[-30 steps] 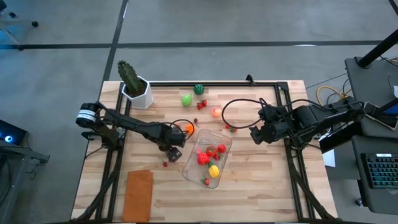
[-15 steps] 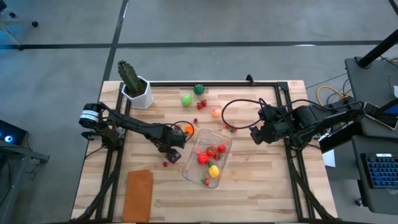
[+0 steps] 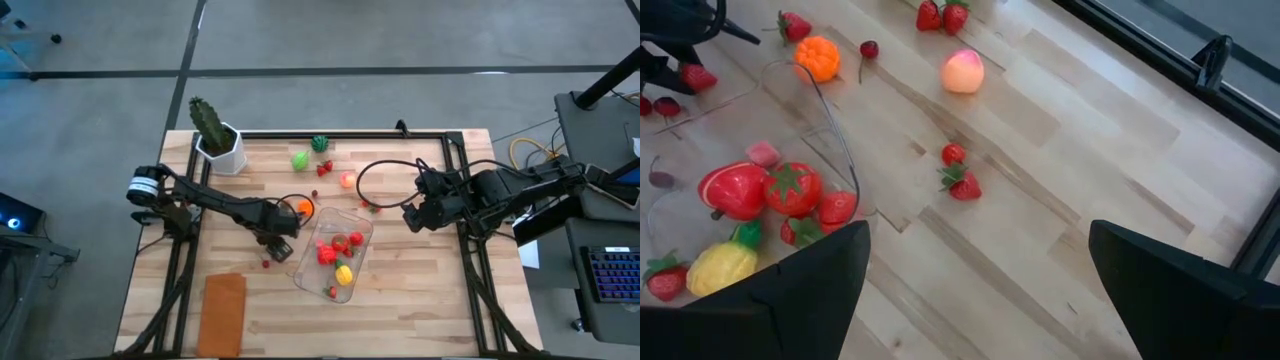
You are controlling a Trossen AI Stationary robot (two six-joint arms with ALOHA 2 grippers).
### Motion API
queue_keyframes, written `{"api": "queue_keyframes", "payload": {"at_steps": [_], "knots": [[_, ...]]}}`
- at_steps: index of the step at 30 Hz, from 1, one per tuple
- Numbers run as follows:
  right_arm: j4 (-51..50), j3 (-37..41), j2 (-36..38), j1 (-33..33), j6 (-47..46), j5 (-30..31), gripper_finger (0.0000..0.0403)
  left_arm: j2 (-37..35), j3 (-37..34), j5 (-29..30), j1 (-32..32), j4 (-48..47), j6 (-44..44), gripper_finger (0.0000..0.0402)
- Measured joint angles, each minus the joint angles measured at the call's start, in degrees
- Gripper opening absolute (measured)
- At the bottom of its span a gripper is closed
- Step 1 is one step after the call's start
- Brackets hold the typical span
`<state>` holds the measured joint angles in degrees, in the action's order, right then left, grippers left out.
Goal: Pick and placing Produce into tupperware
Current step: Put the red strawberry into the transparent bin
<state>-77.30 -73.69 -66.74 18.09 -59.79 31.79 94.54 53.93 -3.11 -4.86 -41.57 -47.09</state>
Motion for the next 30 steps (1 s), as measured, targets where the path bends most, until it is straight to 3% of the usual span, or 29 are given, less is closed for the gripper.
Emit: {"api": "queue_keyframes", "payload": {"at_steps": [7, 12, 19, 22, 30], "knots": [[0.0, 0.0, 0.0, 0.01, -0.2, -0.02, 0.0368, -3.38, 6.5, 0.15, -0.02, 0.14, 1.46, 0.0126], [0.02, 0.0, 0.0, 0.0, -0.2, -0.02, 0.0368, -8.5, 13.82, 6.14, -0.12, 1.15, 2.7, 0.0125], [0.04, 0.0, 0.0, 0.0, 0.27, 1.26, 0.0368, -10.39, 19.8, 6.31, -1.78, 18.87, 10.13, 0.0134], [0.04, 0.0, 0.0, 0.0, 0.35, 1.31, 0.0368, -8.65, 20.05, 4.27, -2.41, 25.0, 13.1, 0.0135], [-0.11, 0.0, 0.02, 0.05, 2.61, -0.66, 0.0368, 1.95, 23.35, -8.66, -4.16, 27.72, 12.13, 0.0136]]}}
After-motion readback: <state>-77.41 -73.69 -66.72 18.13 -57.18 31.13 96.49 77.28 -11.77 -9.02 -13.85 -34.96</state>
